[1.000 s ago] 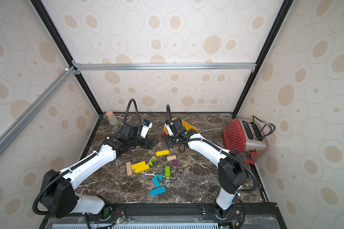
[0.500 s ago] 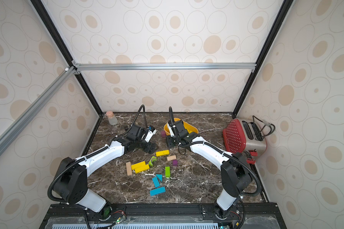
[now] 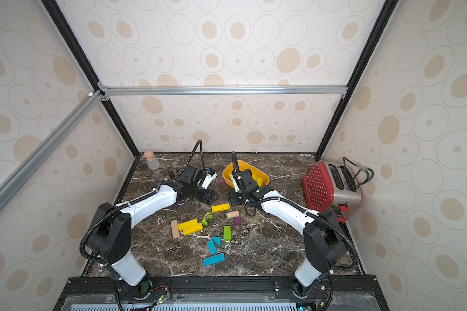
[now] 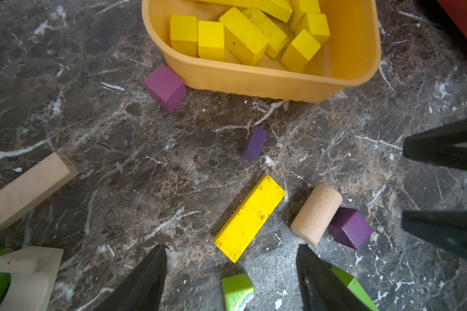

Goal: Pick out the yellow building blocks
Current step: Pick up the building block from the center of the board.

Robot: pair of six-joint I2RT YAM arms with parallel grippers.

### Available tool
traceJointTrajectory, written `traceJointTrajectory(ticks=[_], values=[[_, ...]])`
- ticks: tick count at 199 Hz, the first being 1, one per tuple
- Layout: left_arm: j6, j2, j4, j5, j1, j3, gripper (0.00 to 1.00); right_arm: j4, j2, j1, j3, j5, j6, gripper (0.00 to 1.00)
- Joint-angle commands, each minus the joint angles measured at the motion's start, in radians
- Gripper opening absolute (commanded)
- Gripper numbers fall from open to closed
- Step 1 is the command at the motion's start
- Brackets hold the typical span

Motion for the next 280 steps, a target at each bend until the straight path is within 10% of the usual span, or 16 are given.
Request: traceJointTrajectory(ticks=[1,280], values=[[-0.007,0.013,0.010,-0.006,-0.006,0.020,0.74,-0.021,-0.038,0.008,0.008,0.033,-0.020,0.44],[0.042,0.238,-0.115,-0.068,-0.106,0.124,0.61,0.007,-0.075,0.008,-0.109,0.077,-0.002,0.46]])
